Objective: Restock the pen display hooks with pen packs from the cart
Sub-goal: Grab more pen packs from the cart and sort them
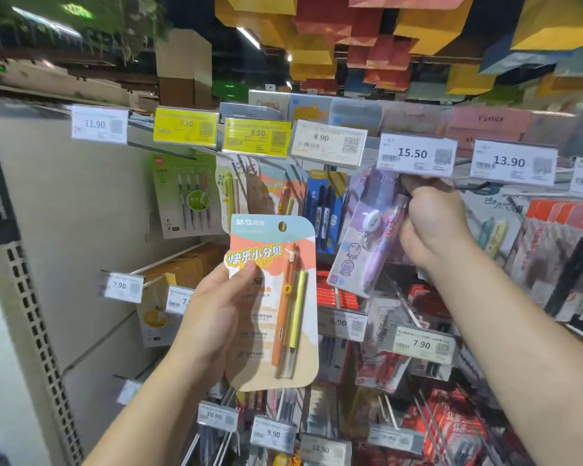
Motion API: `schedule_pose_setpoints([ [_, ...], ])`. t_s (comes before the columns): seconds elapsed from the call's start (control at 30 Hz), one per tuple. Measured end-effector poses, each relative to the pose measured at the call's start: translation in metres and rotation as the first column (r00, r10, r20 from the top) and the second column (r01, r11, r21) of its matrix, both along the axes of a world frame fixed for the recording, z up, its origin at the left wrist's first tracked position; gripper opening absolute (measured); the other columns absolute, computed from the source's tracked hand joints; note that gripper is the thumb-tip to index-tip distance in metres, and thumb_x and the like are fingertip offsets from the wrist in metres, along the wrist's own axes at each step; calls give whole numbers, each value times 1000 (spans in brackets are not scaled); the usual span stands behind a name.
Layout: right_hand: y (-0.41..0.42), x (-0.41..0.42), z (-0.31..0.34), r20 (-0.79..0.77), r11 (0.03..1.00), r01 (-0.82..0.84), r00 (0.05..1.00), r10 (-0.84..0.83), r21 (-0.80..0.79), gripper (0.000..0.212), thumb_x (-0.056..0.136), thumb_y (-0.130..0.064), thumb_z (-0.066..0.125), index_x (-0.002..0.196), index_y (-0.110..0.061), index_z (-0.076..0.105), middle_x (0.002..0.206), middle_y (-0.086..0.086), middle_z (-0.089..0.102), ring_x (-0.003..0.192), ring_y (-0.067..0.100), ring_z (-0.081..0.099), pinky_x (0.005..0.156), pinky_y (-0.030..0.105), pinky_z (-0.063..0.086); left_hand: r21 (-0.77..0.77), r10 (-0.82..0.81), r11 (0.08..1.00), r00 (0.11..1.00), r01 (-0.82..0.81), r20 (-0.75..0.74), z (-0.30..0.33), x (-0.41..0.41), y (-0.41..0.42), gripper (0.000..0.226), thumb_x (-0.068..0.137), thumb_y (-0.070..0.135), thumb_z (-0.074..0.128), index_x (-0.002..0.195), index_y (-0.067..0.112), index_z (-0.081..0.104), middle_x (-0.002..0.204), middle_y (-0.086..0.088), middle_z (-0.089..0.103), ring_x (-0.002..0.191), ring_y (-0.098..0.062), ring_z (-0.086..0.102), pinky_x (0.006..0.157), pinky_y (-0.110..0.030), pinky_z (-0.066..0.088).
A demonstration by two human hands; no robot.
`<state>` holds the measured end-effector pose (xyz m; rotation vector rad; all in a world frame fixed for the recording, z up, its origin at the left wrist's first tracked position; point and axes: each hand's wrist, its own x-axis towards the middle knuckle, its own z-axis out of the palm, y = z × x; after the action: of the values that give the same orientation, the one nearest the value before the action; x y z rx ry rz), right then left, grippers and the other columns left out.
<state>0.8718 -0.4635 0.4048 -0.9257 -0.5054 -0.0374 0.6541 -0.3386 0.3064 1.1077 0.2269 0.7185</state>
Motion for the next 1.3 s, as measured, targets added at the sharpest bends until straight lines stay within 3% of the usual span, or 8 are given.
schedule_pose_setpoints([
  [0.3,23,34,-2,6,909,339,937,-348,-241,24,99,-7,62,118,9,64,95,6,57,86,8,49,51,5,38,66,-13,998,1000,12,27,0,-4,29,28,96,27,56,116,15,73,110,-8,79,89,-19,75,80,-39,55],
  [0.47,28,33,-1,30,827,448,884,-466,-340,6,100,-10,59,105,-9,60,72,-3,54,49,5,52,39,12,37,141,-18,990,1000,15,17,2,-3,46,25,104,22,51,119,15,70,112,-8,79,95,-21,75,89,-42,56],
  [0.6,37,22,-10,88,715,601,784,-614,-358,33,91,-28,65,118,-9,63,112,14,70,92,18,68,77,20,54,179,-63,982,998,57,28,2,-1,59,28,101,20,53,125,15,67,114,-8,78,97,-21,75,84,-36,59],
  [0.7,39,-8,-32,192,568,732,661,-725,-375,40,86,-37,57,118,-13,62,128,13,58,123,28,54,107,37,42,208,-79,976,996,69,38,2,2,68,32,95,23,59,126,16,63,114,-10,77,96,-22,74,84,-40,57],
  [0.87,56,-79,-54,198,878,261,960,-195,-402,14,99,-31,63,91,-20,67,88,-3,70,81,8,63,80,29,47,236,-131,965,991,119,34,6,12,74,26,100,14,58,126,17,61,115,-11,77,96,-24,74,80,-38,59],
  [1.0,74,-86,-48,74,901,-106,986,151,-421,24,88,-35,72,96,-14,78,101,10,79,97,27,74,103,56,53,263,-157,954,987,143,31,13,23,73,31,95,20,63,126,16,61,114,-10,77,98,-27,75,83,-42,59],
  [1.13,85,-79,-40,77,891,-179,970,231,-418,32,82,-33,71,107,-13,75,107,8,79,106,31,73,106,56,51,289,-129,951,991,110,47,21,31,74,24,97,13,62,121,10,65,111,-12,77,95,-25,73,85,-39,57],
  [1.3,91,-77,-30,232,881,-80,950,210,-467,4,97,-17,66,94,-17,68,97,8,78,87,25,72,90,47,56,285,-84,957,991,50,108,47,35,74,17,96,17,62,111,16,70,88,2,72,71,-13,66,52,-26,56],
])
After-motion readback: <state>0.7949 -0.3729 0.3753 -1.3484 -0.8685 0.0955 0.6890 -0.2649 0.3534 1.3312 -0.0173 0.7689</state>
